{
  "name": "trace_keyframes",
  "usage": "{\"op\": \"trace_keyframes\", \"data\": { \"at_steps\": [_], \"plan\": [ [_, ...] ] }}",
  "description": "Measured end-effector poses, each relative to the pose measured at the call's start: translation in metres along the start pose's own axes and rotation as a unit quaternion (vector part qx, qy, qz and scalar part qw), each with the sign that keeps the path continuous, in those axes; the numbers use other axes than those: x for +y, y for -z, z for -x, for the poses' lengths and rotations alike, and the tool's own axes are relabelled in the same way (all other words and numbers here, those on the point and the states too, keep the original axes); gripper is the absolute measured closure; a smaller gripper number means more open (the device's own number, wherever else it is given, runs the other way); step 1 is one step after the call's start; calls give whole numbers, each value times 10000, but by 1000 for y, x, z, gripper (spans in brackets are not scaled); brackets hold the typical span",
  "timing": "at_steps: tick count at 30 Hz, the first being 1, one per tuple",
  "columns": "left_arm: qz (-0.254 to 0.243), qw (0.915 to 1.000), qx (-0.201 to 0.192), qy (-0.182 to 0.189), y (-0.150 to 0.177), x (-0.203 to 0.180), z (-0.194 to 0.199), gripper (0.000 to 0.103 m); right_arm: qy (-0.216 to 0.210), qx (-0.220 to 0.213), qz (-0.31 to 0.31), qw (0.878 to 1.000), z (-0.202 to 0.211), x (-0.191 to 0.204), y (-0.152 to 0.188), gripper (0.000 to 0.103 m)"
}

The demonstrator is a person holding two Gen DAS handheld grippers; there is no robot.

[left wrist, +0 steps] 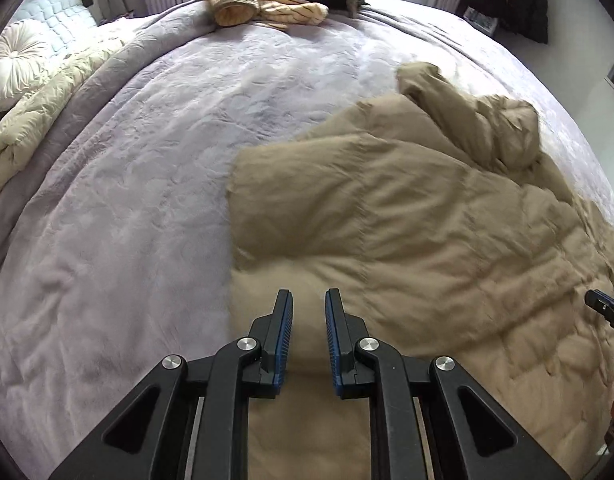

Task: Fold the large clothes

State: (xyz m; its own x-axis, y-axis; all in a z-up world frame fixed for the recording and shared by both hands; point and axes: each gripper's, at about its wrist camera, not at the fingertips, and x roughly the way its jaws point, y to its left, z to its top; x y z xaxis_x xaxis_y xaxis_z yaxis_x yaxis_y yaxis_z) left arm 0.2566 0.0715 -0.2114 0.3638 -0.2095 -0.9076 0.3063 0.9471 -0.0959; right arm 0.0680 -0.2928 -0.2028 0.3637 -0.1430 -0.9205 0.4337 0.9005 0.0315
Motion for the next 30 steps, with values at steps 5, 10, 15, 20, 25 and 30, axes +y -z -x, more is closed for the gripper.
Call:
{"op": "trace_keyframes", "data": {
  "at_steps": [5,10,15,20,25,30],
  "plan": [
    [-27,9994,254,250,16,-36,11,85,-277,34,-375,9989,21,-16,15,55],
    [-271,9980,424,392,25,-84,16,85,-505,109,-770,9957,37,-35,27,49],
    [-455,9976,404,338,32,-126,20,3,-639,131,-1054,9923,48,-61,37,40],
    [-699,9967,304,297,32,-162,26,2,-836,117,-1319,9877,54,-88,44,34],
    [-807,9959,366,165,27,-201,23,1,-1023,80,-1653,9809,59,-124,46,22],
    [-967,9942,466,40,22,-235,18,1,-1156,-102,-2042,9720,64,-161,47,7]
  ]
}}
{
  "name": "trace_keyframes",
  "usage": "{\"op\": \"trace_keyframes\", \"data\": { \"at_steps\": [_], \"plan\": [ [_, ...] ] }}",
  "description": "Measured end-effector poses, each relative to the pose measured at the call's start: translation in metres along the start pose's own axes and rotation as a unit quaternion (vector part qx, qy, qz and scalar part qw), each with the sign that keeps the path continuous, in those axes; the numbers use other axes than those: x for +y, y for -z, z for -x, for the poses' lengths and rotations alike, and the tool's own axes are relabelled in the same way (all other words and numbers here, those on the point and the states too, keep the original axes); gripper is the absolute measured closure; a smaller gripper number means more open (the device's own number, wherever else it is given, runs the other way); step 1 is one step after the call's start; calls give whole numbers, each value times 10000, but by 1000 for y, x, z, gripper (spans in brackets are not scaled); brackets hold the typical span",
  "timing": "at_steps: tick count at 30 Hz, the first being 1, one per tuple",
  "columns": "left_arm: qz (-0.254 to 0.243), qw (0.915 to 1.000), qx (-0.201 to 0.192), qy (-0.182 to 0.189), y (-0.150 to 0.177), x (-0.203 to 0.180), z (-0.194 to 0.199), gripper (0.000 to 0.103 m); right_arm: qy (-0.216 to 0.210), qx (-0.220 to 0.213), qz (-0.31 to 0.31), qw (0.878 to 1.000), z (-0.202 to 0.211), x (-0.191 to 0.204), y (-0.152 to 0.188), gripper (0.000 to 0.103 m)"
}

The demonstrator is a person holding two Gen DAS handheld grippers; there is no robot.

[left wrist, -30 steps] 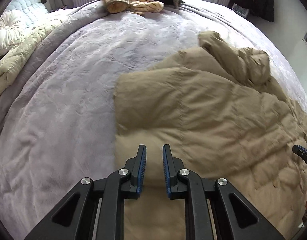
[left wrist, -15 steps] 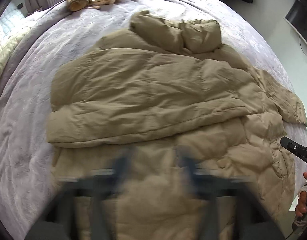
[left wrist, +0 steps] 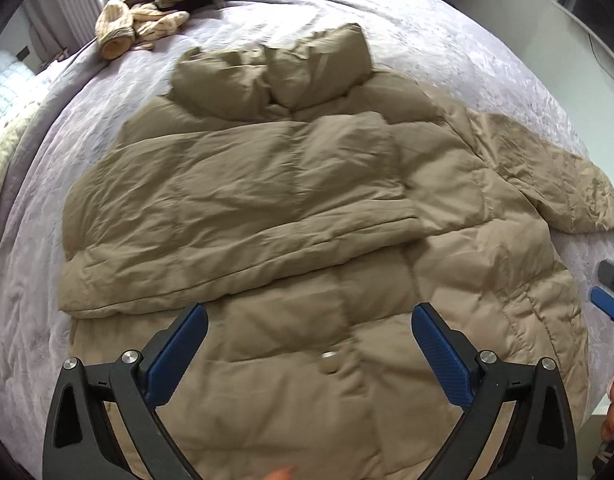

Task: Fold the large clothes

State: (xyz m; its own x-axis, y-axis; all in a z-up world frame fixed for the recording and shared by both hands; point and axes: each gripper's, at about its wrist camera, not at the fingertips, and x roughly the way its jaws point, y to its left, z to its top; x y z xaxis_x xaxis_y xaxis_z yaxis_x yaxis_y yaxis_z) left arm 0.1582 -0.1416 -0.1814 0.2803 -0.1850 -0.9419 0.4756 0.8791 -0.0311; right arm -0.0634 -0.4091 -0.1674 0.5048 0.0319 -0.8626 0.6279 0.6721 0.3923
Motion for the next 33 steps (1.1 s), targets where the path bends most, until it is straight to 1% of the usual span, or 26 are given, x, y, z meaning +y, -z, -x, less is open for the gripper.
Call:
{"op": "trace_keyframes", "data": {
  "at_steps": [1,3,6,8,9,11,13,16,19,21,24,25,29,33],
  "plan": [
    [-25,10000,42,-26,-2,-7,-2,1,-33,-45,-91,9999,3,-9,-4,0],
    [-91,9999,112,-26,-4,-18,-4,1,-86,-147,-186,9997,6,-20,-10,0],
    [-190,9996,200,-3,-7,-38,-8,1,-144,-126,-267,9995,9,-38,-22,0],
    [-194,9995,244,23,-9,-48,-9,1,-201,-197,-412,9988,11,-49,-29,0],
    [-181,9995,266,46,-10,-52,-10,1,-242,-275,-546,9978,13,-58,-34,0],
    [-148,9995,277,79,-13,-61,-10,1,-250,-294,-704,9968,14,-72,-42,0],
    [-131,9995,271,97,-15,-70,-10,1,-150,-340,-930,9950,15,-92,-54,0],
    [-93,9995,267,133,-20,-81,-10,1,-213,-292,-1381,9898,11,-122,-68,0],
    [-62,9995,290,143,-25,-90,-14,1,-410,-435,-1956,9789,8,-159,-85,0],
    [-20,9994,327,136,-28,-96,-18,1,-623,-598,-2279,9699,7,-180,-95,0],
    [38,9991,381,165,-28,-98,-22,1,-973,-798,-2756,9530,2,-206,-108,0],
    [43,9990,401,172,-28,-100,-23,1,-1114,-857,-2932,9457,-2,-214,-114,0],
    [0,9990,424,154,-29,-106,-24,1,-1465,-1015,-3305,9268,-14,-228,-130,0],
    [-30,9990,442,89,-31,-108,-24,1,-1813,-1246,-3587,9072,-25,-233,-147,0]
  ]
}}
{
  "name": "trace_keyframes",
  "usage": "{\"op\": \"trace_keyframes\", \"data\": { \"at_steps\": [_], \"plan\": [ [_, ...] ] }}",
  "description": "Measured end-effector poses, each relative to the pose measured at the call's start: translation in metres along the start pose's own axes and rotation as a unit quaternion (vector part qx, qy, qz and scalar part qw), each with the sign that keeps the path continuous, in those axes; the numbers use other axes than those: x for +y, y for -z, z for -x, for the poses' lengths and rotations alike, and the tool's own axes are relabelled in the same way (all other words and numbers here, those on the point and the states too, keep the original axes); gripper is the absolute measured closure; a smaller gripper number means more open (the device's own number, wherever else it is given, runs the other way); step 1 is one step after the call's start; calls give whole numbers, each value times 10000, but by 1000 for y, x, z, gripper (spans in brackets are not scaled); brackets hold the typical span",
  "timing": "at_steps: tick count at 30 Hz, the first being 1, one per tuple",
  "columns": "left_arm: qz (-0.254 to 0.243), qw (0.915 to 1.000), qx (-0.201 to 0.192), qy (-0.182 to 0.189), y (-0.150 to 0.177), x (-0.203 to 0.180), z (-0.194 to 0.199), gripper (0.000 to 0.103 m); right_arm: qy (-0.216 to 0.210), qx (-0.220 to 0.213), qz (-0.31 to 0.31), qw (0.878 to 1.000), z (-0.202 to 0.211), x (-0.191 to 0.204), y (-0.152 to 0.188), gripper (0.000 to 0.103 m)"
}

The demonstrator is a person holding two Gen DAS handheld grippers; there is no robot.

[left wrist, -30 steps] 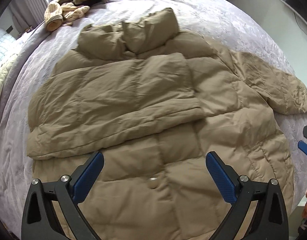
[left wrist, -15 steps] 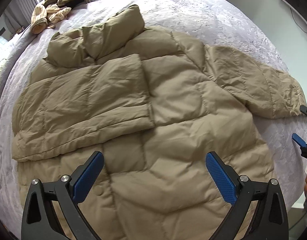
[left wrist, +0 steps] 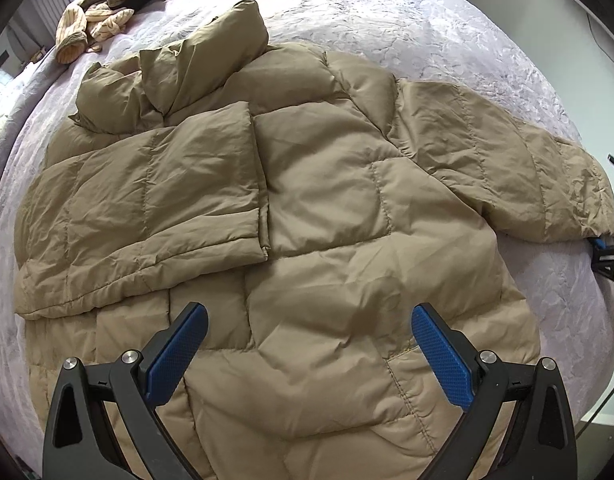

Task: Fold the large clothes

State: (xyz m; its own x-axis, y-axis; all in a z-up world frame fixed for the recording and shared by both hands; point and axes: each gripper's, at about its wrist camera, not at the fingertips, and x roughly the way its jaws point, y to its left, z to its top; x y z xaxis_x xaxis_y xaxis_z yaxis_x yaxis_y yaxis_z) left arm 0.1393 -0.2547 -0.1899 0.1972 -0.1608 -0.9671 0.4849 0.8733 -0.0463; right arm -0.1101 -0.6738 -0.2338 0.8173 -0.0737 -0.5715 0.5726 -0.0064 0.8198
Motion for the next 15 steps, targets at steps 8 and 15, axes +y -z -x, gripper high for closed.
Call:
{"op": "trace_keyframes", "data": {
  "at_steps": [8,15],
  "plan": [
    [106,9999,-14,-85,-1,7,2,1,-553,360,-1456,9871,-28,-28,-7,94],
    [100,9996,-1,-272,8,27,2,1,-976,401,-742,9916,-35,12,6,96]
  ]
}}
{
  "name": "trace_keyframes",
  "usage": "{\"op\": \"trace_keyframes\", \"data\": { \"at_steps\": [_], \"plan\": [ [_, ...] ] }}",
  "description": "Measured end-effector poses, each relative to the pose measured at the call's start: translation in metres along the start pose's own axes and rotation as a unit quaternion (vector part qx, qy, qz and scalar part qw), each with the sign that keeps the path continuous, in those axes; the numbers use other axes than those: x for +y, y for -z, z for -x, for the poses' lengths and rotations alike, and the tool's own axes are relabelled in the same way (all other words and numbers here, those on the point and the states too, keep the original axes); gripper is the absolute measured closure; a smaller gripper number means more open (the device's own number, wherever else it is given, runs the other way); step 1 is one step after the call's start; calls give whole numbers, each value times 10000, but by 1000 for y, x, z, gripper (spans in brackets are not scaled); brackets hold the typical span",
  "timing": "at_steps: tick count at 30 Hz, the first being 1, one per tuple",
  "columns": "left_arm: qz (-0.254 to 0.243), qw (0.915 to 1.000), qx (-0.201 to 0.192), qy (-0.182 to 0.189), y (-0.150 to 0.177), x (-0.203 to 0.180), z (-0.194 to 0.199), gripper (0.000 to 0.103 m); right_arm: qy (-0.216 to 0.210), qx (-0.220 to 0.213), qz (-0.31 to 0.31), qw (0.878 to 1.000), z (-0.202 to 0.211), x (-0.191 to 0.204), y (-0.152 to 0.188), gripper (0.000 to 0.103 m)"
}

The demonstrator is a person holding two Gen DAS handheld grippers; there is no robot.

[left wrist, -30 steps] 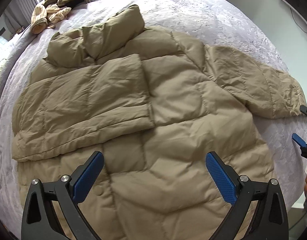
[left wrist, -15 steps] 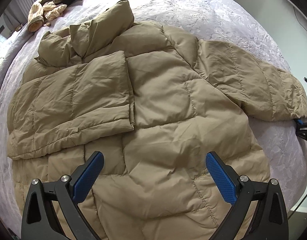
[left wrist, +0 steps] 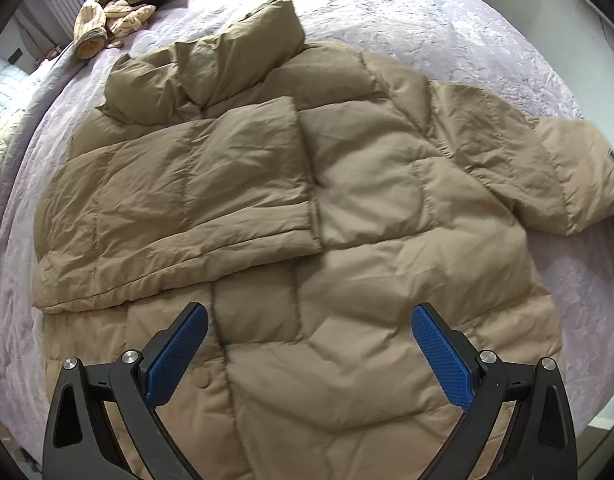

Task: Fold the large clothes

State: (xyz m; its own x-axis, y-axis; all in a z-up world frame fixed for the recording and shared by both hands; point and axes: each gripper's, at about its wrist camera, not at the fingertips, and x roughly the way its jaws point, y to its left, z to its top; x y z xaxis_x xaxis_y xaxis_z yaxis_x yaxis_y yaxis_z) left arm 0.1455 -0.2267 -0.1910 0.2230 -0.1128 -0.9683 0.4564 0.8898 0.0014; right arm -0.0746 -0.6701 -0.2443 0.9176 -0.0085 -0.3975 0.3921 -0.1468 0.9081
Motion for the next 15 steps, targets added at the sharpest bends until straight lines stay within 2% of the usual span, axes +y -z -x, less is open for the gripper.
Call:
{"op": "trace_keyframes", "data": {
  "at_steps": [5,9,15],
  "plan": [
    [108,9999,-24,63,6,19,-4,1,-289,397,793,9956,-26,52,34,96],
    [156,9998,-73,-55,13,43,-1,1,-357,818,1606,9830,-56,96,79,96],
    [425,9989,-134,-111,24,99,4,1,-290,1529,2756,9486,-112,135,175,96]
  ]
}}
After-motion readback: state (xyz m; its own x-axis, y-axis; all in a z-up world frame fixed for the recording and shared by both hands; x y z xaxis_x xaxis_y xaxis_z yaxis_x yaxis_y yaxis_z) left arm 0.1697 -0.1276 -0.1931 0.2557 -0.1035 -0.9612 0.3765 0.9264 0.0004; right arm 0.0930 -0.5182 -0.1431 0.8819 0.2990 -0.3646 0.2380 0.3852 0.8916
